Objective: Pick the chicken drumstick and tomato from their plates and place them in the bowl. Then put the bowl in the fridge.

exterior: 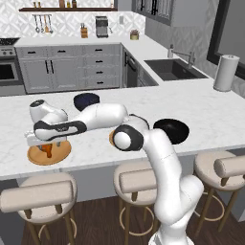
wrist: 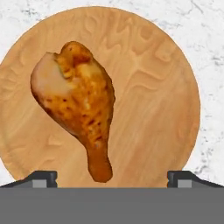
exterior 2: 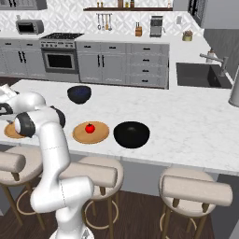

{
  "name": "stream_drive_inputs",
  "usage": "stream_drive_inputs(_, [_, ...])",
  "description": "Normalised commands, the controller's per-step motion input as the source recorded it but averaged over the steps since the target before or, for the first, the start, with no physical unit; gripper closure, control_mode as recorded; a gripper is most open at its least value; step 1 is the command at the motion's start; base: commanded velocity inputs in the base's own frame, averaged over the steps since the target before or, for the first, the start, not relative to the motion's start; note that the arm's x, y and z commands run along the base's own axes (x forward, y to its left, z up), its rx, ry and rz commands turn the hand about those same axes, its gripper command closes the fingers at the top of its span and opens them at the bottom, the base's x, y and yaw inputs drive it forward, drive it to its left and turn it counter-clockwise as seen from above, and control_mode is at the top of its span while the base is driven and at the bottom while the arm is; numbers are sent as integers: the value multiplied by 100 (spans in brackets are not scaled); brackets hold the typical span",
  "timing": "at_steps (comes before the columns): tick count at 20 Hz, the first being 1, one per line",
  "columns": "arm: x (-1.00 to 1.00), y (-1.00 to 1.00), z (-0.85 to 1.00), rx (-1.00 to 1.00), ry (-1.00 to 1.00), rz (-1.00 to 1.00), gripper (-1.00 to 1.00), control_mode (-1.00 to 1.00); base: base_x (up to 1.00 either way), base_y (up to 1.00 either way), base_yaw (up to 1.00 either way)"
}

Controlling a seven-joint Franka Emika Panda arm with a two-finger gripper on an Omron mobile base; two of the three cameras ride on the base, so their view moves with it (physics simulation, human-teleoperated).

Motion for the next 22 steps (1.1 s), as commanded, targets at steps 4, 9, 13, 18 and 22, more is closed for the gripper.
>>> stream_drive_inputs(4, [28, 2, -45, 0, 0, 0, -100, -100, 0, 0, 0])
stream_drive_inputs(9, [18, 8, -33, 0, 0, 0, -100, -100, 0, 0, 0])
stream_drive_inputs(13, [15, 13, -33, 0, 0, 0, -100, -100, 0, 0, 0])
stream_drive_inputs(18, [9, 7, -35, 0, 0, 0, 100, -100, 0, 0, 0])
stream_drive_inputs(22, [0, 0, -2, 0, 0, 0, 100, -100, 0, 0, 0])
